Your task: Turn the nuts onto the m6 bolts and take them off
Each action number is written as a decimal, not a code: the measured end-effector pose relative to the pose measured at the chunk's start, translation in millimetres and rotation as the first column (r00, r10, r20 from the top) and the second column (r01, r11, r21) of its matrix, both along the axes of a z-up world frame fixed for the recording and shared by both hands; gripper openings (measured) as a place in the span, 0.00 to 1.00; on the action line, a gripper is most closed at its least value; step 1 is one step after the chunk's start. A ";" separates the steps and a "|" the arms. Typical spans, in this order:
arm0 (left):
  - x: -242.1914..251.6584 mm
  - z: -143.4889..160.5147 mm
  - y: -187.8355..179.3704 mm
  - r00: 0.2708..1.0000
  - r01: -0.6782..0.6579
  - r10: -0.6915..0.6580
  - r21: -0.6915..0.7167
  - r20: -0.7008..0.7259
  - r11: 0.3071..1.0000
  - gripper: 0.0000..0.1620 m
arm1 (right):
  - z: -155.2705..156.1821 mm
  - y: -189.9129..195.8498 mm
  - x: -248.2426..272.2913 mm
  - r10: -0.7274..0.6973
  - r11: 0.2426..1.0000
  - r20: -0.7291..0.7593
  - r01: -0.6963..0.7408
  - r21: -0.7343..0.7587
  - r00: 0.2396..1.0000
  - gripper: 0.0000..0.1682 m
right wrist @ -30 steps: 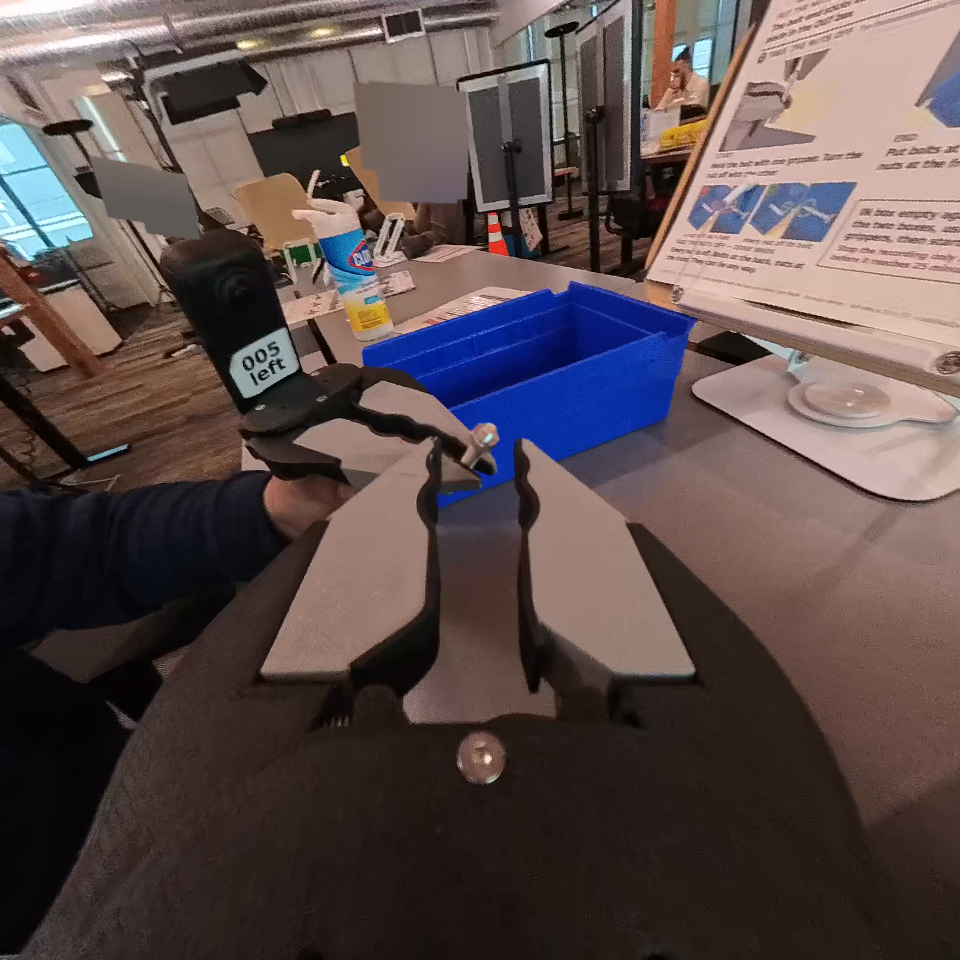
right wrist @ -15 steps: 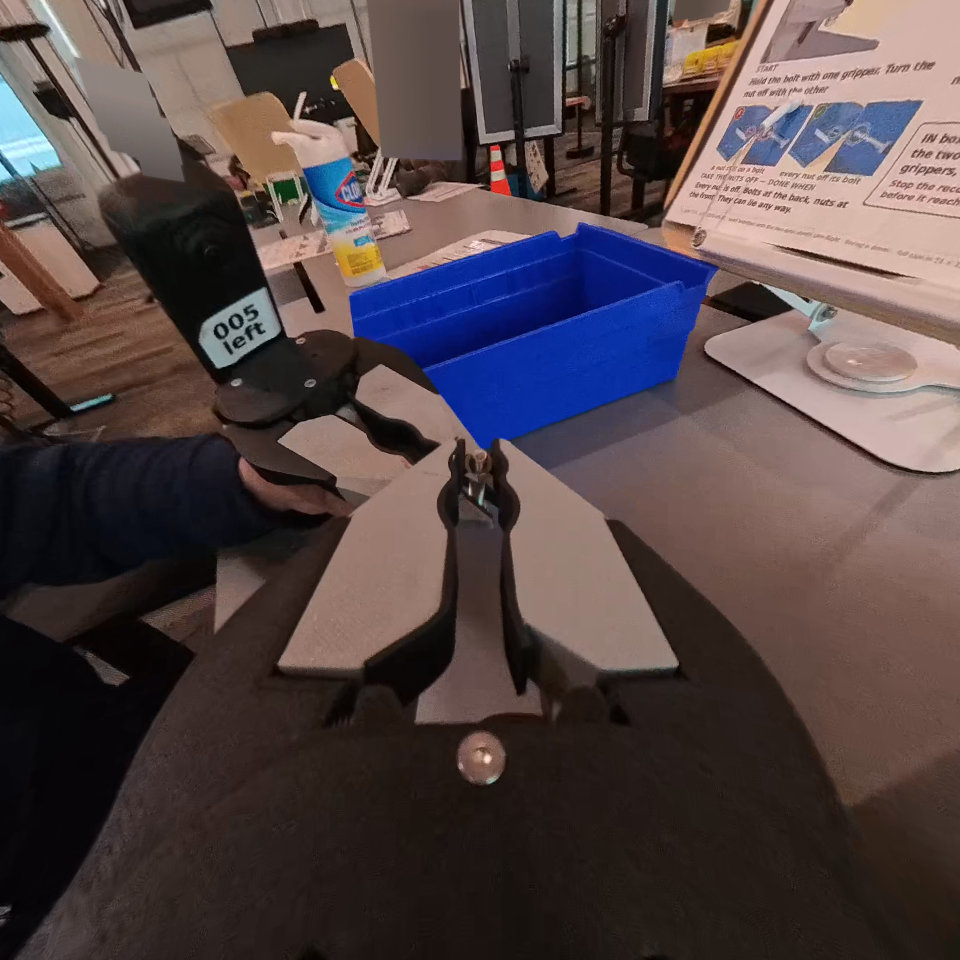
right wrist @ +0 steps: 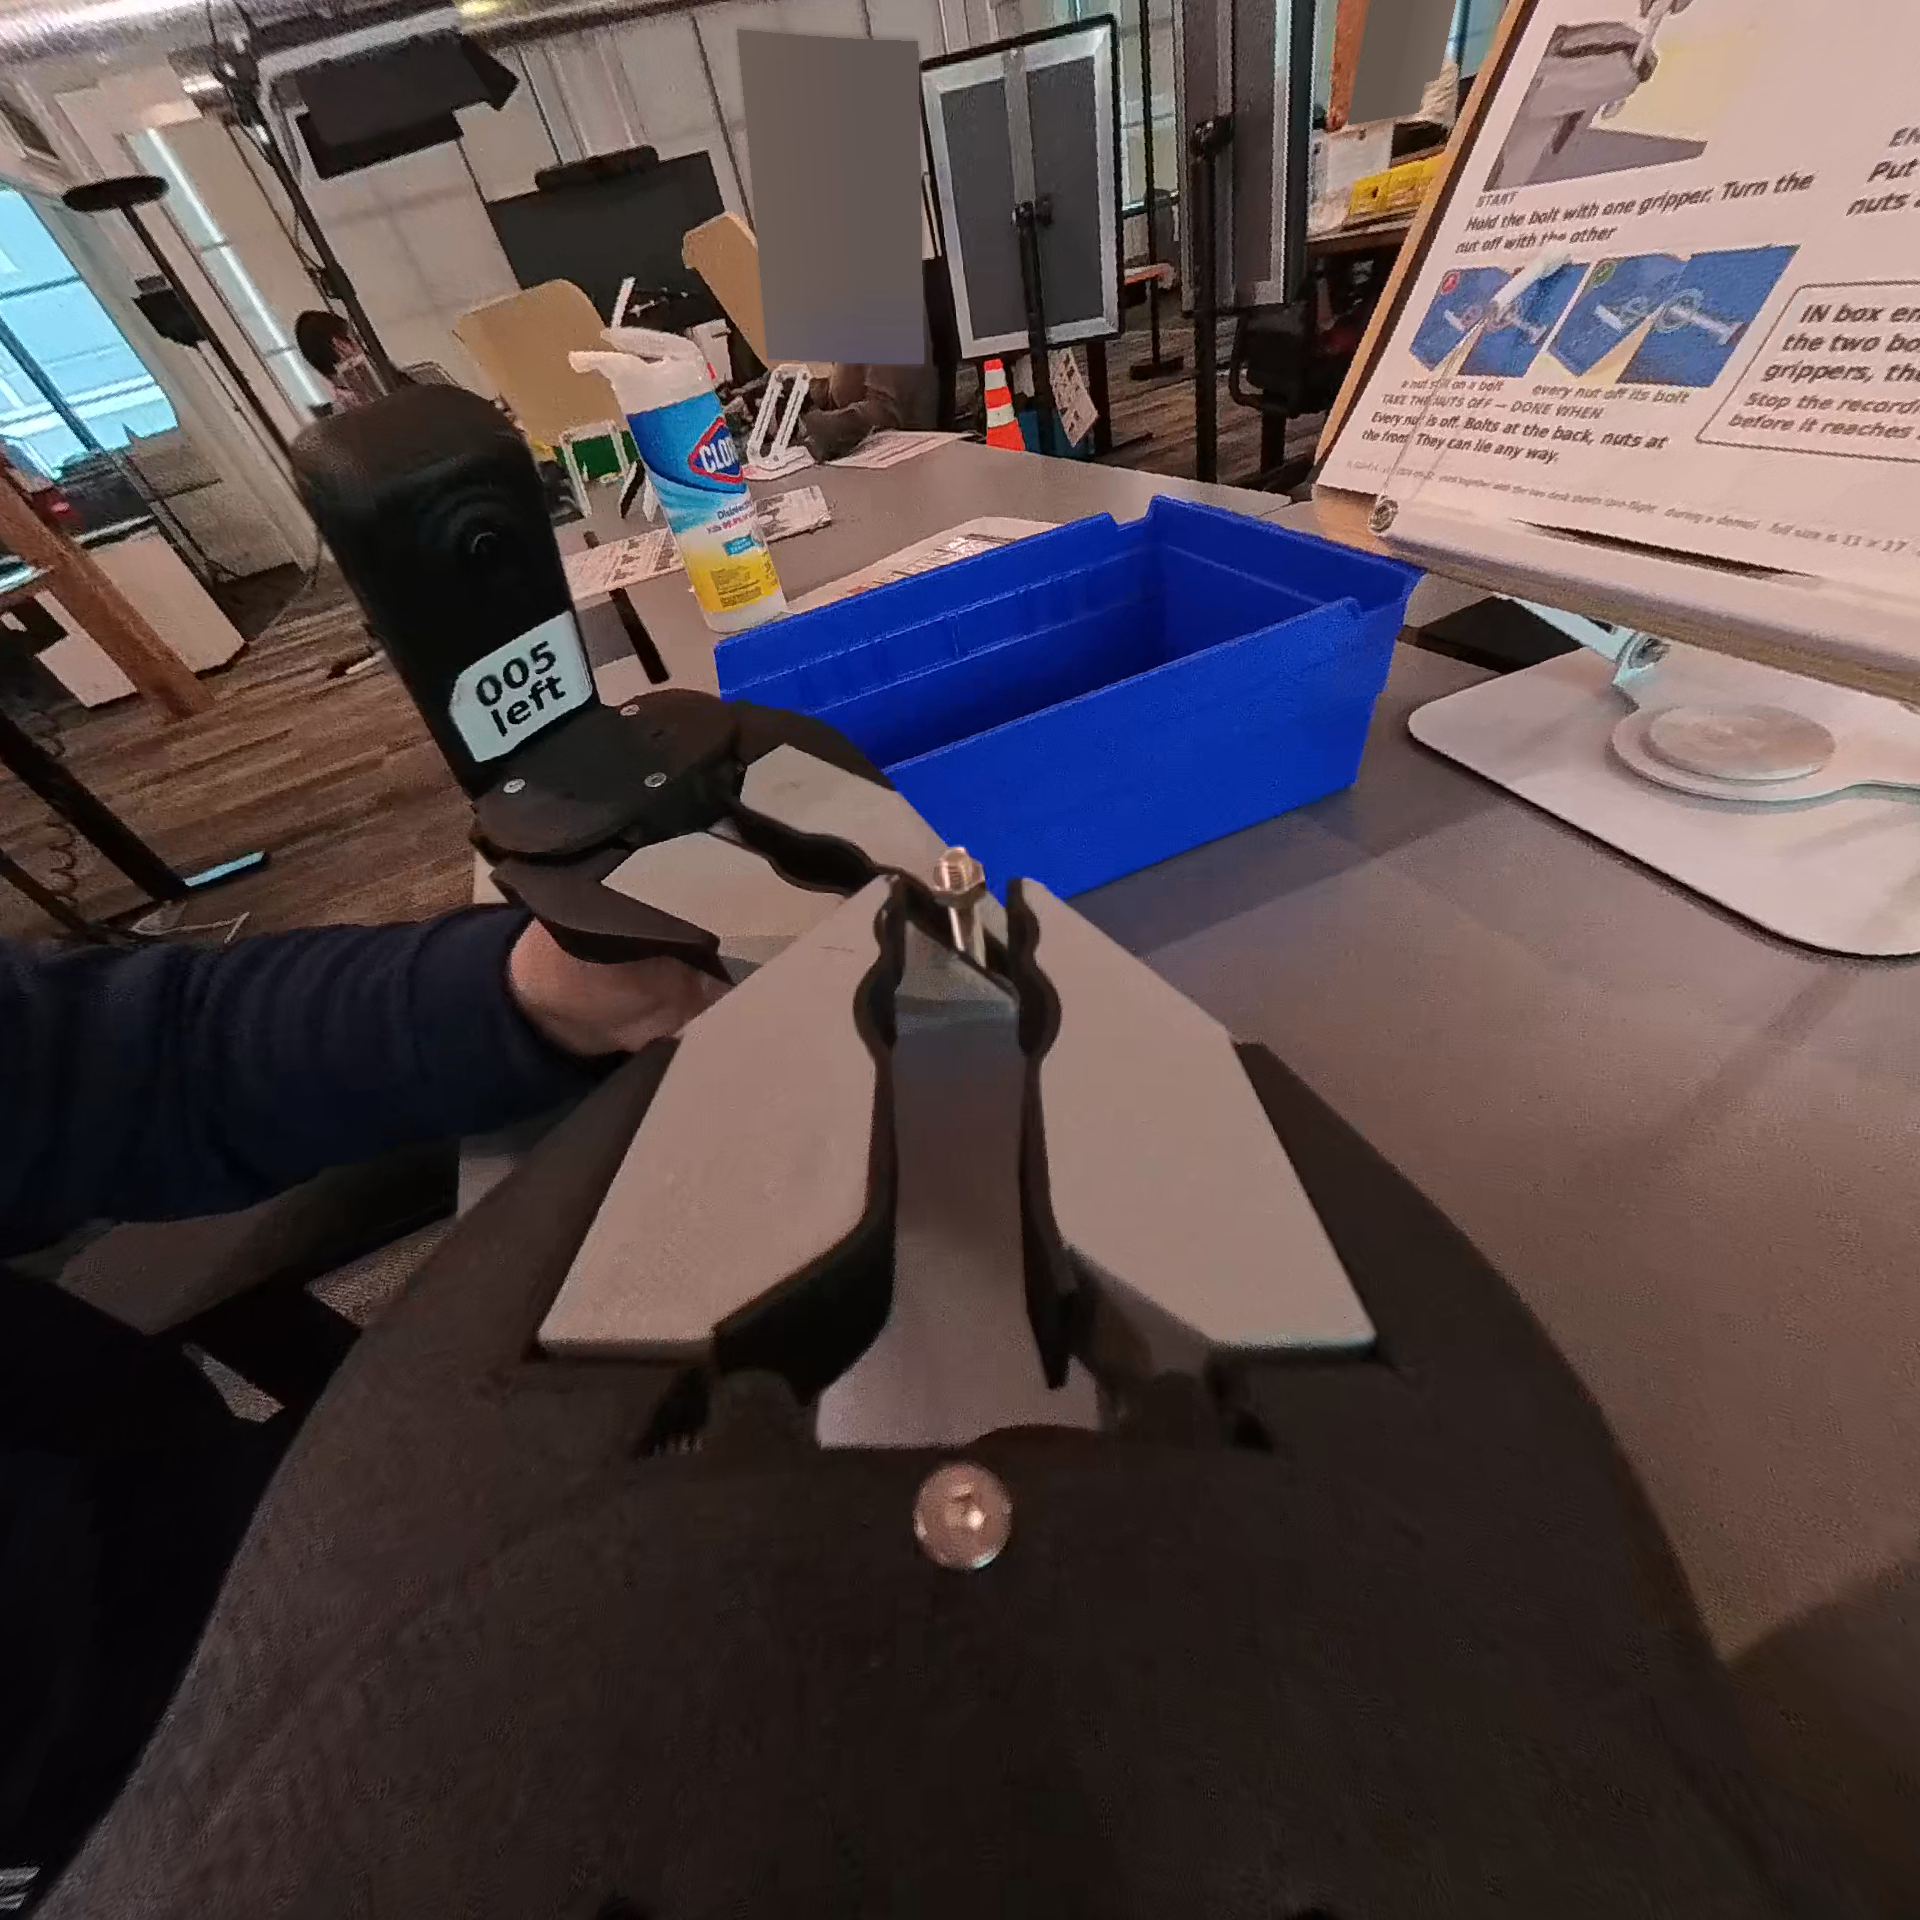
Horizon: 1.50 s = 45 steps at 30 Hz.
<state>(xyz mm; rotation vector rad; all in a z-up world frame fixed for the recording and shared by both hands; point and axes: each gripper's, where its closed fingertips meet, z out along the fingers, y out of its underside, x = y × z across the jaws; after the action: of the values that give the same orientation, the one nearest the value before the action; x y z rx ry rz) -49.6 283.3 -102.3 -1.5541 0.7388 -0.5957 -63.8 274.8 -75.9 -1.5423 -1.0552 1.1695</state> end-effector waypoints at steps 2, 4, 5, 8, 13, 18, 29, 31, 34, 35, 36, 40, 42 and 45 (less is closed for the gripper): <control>-5.4 -0.1 3.9 1.000 -0.024 0.025 -0.018 0.012 1.000 0.01 | -0.1 -0.9 0.4 0.007 1.000 0.000 -0.007 -0.001 1.000 0.11; -6.9 -0.7 4.9 0.999 -0.031 0.031 -0.022 0.010 0.999 0.01 | -3.2 -2.8 -1.9 0.019 1.000 0.010 -0.019 -0.006 1.000 0.16; -6.4 -0.7 4.4 1.000 -0.030 0.030 -0.018 0.005 0.999 0.01 | -4.1 -4.0 -3.5 0.023 1.000 0.011 -0.023 -0.005 1.000 0.17; -0.9 -0.9 0.0 1.000 -0.006 0.006 -0.009 -0.012 1.000 0.01 | -2.9 -9.8 -8.5 0.042 0.999 0.001 -0.042 0.013 0.999 0.17; 13.0 -1.7 -10.5 0.998 0.050 -0.049 0.013 -0.034 0.999 0.01 | -1.7 -17.6 -17.0 0.056 0.998 -0.021 -0.055 0.017 0.998 0.19; 3.3 2.7 -4.2 1.000 0.004 -0.004 0.018 -0.012 1.000 0.01 | 6.2 -4.2 -4.3 -0.006 0.998 -0.043 0.009 0.055 0.999 0.18; 14.3 4.6 -13.8 0.998 0.055 -0.055 0.035 -0.023 0.998 0.01 | 1.0 -24.6 -24.1 0.038 0.995 -0.027 -0.035 0.094 0.999 0.20; 13.6 3.6 -12.9 0.998 0.044 -0.042 0.046 -0.042 0.998 0.01 | 0.8 -22.0 -22.3 0.022 0.993 -0.017 -0.020 0.114 1.000 0.20; 5.8 5.2 -7.9 1.000 0.020 -0.019 0.030 -0.017 0.999 0.01 | 7.2 -15.3 -14.0 0.005 0.995 -0.049 0.000 0.104 0.999 0.19; 2.9 5.6 -6.1 1.000 0.012 -0.012 0.022 -0.009 1.000 0.01 | 9.2 -11.6 -10.5 -0.008 0.995 -0.058 0.014 0.099 0.998 0.19; 0.8 6.0 -4.9 1.000 0.007 -0.007 0.016 -0.002 1.000 0.01 | 10.5 -9.2 -7.7 -0.013 0.995 -0.064 0.019 0.096 0.998 0.18; 2.4 5.3 -6.3 1.000 0.014 -0.014 0.016 -0.014 1.000 0.01 | 7.6 -7.2 -6.0 -0.012 0.995 -0.039 0.016 0.101 0.999 0.15; 6.0 3.3 -7.8 0.999 0.020 -0.019 0.024 -0.033 1.000 0.01 | 3.6 -8.8 -8.4 -0.008 0.994 -0.015 0.009 0.110 1.000 0.07; 7.6 1.2 -7.6 0.999 0.020 -0.019 0.017 -0.034 1.000 0.01 | 0.8 -8.1 -9.5 -0.015 0.994 0.004 0.015 0.113 1.000 0.05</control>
<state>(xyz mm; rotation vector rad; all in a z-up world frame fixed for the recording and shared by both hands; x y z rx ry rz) -42.0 275.7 -101.1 -1.5459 0.7837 -0.5772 -73.3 266.8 -75.1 -1.4631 -1.0927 1.0781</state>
